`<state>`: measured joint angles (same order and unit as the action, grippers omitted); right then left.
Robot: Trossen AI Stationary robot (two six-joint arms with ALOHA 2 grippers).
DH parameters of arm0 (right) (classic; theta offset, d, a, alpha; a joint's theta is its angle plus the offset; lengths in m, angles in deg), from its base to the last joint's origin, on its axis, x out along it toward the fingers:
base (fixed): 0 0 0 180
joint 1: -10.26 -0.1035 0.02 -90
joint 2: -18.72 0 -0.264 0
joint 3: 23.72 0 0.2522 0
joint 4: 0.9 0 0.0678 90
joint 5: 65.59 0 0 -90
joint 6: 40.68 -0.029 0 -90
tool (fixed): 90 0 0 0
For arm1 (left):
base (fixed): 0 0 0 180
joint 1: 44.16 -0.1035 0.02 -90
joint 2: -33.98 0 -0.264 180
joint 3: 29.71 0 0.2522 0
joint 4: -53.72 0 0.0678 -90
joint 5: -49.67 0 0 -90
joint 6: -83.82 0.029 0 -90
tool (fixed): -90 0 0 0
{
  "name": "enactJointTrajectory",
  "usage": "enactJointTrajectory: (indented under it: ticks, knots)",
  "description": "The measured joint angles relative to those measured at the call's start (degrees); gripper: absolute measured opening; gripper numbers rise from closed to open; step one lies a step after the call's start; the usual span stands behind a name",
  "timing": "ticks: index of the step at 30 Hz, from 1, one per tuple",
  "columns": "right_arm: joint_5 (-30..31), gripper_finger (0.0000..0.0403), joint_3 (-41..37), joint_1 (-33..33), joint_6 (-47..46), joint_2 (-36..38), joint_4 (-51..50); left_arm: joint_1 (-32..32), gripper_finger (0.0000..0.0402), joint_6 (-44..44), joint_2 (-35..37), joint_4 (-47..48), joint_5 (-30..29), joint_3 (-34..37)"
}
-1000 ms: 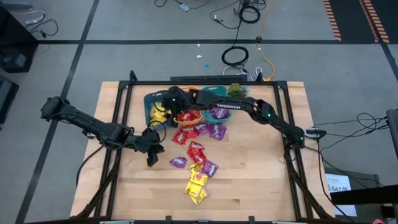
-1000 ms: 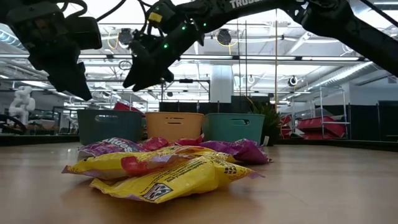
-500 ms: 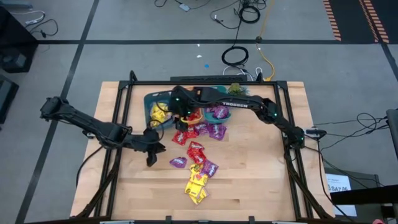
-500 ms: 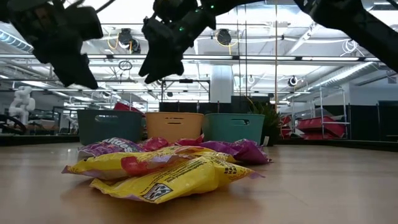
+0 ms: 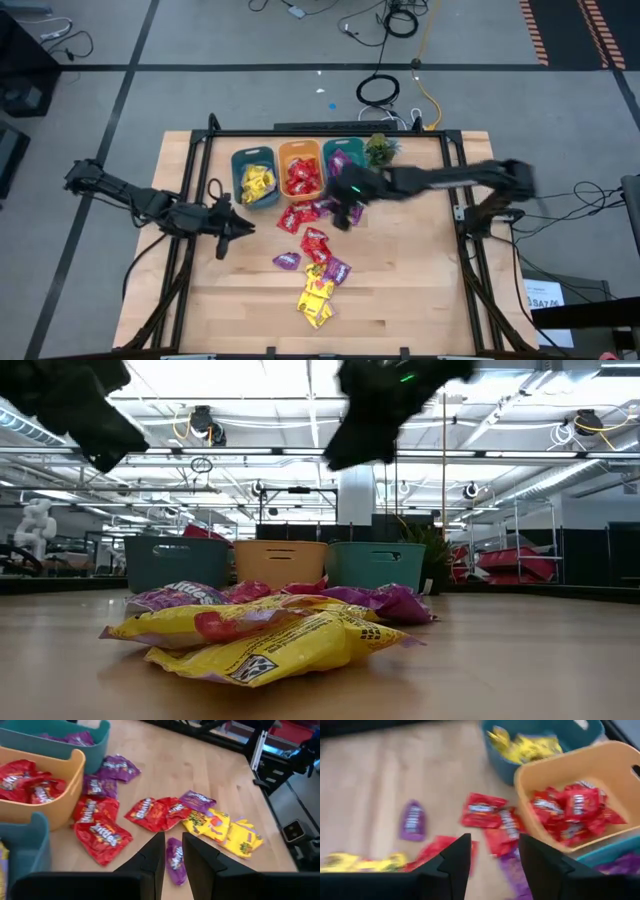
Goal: Sort candy
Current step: Put the purple candy into the green bin
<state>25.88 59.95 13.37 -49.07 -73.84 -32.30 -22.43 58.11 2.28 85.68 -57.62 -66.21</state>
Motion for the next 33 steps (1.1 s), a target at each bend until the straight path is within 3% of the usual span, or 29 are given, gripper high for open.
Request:
enactJointTrajectory:
  ticks: [6, 12, 19, 33]
  knots:
    - [7.91, 0.0153, -21.38, -10.11, -5.91, 15.03, 16.98, -2.21, 0.0075, 3.29, 3.29, -12.59, -1.22, 9.14]
    - [14.93, 0.0153, -33.12, -15.76, -14.69, 19.76, 23.76, -3.42, 0.0075, 3.62, 1.56, -19.09, -2.87, 13.32]
    - [16.82, 0.0153, -38.05, -18.6, -23.97, 19.01, 23.64, -3.4, 0.0075, 3.78, 1.35, -22.04, -5.25, 13.44]
    - [24.14, 0.0153, -38.45, -21.6, -23.44, 18.65, 22.5, -3.39, 0.0075, 3.96, 1.37, -24.81, -5.48, 13.44]
